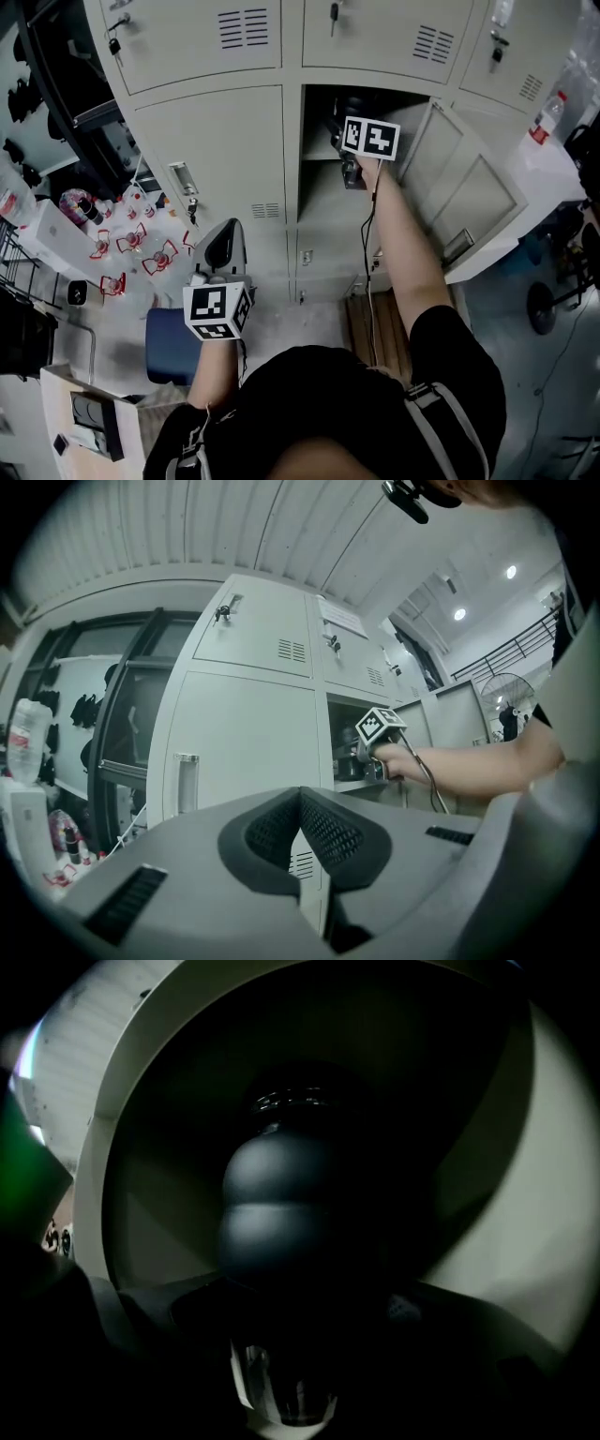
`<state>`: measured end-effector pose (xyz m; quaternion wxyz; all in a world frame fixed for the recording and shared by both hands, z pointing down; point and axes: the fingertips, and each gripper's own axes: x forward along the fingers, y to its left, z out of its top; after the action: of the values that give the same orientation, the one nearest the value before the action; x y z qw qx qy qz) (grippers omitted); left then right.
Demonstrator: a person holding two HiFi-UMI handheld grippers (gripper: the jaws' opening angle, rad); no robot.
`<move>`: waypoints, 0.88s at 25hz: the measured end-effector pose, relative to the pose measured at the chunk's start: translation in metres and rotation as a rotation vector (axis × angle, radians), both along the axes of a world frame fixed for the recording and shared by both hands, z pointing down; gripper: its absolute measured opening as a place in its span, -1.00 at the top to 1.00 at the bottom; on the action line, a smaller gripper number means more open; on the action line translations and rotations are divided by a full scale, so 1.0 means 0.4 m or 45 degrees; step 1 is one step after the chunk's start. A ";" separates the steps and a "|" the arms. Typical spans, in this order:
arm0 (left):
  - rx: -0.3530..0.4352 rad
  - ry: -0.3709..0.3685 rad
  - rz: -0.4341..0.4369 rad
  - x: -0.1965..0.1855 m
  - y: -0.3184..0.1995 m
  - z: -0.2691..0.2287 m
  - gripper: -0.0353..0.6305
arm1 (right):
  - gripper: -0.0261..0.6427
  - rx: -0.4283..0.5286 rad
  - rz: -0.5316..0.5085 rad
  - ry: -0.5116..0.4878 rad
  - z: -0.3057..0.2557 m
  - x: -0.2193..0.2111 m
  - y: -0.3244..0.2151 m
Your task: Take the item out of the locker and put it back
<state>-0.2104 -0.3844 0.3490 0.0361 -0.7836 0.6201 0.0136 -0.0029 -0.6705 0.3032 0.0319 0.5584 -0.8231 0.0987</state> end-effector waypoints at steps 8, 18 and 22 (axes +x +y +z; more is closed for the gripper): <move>-0.024 0.016 -0.044 -0.032 0.006 0.017 0.86 | -0.29 0.076 0.049 0.180 0.004 -0.018 -0.021; -0.057 0.018 -0.039 -0.017 0.014 0.039 0.86 | -0.29 0.125 0.043 0.114 0.007 -0.010 0.015; -0.082 0.013 -0.023 0.002 0.016 0.053 0.86 | -0.30 0.206 0.007 0.052 0.007 -0.001 0.082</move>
<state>-0.2094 -0.3779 0.3703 0.0079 -0.7785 0.6276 -0.0025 -0.0032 -0.6378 0.3061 0.0031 0.5634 -0.8260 0.0205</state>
